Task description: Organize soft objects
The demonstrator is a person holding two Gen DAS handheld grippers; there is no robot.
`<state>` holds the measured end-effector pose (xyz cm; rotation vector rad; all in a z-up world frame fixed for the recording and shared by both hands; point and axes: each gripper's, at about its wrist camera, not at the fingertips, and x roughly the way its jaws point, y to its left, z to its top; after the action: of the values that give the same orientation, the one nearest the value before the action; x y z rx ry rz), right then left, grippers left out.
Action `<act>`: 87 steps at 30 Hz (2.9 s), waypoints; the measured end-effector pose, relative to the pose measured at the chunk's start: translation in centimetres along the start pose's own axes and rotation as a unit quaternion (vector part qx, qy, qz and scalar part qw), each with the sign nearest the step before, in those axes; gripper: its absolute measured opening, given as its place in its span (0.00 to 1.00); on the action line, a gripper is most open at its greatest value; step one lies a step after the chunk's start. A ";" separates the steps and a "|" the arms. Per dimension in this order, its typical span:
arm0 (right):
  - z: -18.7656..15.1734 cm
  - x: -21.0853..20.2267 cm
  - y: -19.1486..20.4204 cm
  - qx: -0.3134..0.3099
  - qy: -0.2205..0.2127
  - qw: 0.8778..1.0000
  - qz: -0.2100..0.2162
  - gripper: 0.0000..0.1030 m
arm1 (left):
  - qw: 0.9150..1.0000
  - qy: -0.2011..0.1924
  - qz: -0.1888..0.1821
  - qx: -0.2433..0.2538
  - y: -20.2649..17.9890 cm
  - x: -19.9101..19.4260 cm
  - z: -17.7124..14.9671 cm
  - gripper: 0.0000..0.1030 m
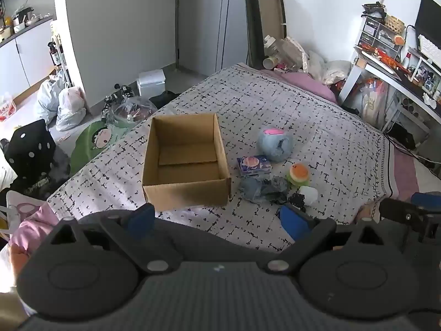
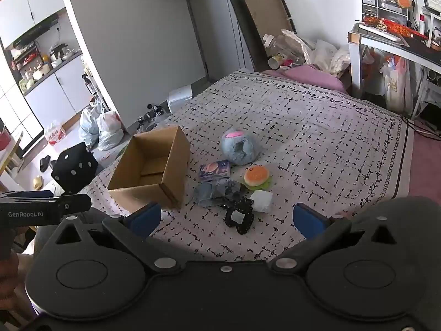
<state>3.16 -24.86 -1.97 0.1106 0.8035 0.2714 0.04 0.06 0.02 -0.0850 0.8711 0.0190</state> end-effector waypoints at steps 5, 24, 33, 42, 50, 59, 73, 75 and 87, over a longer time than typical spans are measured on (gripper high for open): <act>0.0 0.2 0.5 0.001 -0.001 1.000 -0.004 1.00 | 1.000 -0.002 -0.002 0.002 0.1 0.3 0.0 0.94; 0.1 -0.1 1.5 -0.023 0.001 1.000 -0.006 1.00 | 1.000 -0.006 -0.004 -0.005 0.6 -0.3 -0.2 0.94; 0.1 -0.1 1.6 -0.023 -0.002 1.000 -0.008 1.00 | 1.000 -0.007 -0.003 -0.005 0.5 -0.4 -0.2 0.94; 0.2 -0.3 1.6 -0.024 -0.005 1.000 -0.009 1.00 | 1.000 -0.007 -0.004 -0.004 0.5 -0.5 -0.2 0.94; 0.2 -0.4 1.5 -0.024 -0.005 1.000 -0.010 1.00 | 1.000 -0.007 -0.004 -0.004 0.4 -0.5 -0.2 0.94; 0.3 -0.6 1.4 -0.022 -0.005 1.000 -0.012 1.00 | 1.000 -0.007 -0.004 -0.003 0.1 -0.5 -0.2 0.94; 0.4 -0.7 1.3 -0.022 -0.004 1.000 -0.018 1.00 | 1.000 -0.008 -0.010 0.000 -0.5 -0.4 0.1 0.94; 0.4 -0.8 1.3 -0.022 -0.004 1.000 -0.018 1.00 | 1.000 -0.007 -0.011 0.002 -0.5 -0.4 0.0 0.94; 0.4 -0.6 1.2 -0.022 -0.005 1.000 -0.017 1.00 | 1.000 -0.008 -0.013 0.004 -0.2 -0.4 -0.1 0.94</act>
<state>2.85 -23.88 -1.03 0.0575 0.7891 0.2563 -0.33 -0.16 0.29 -0.0891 0.8547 -0.0070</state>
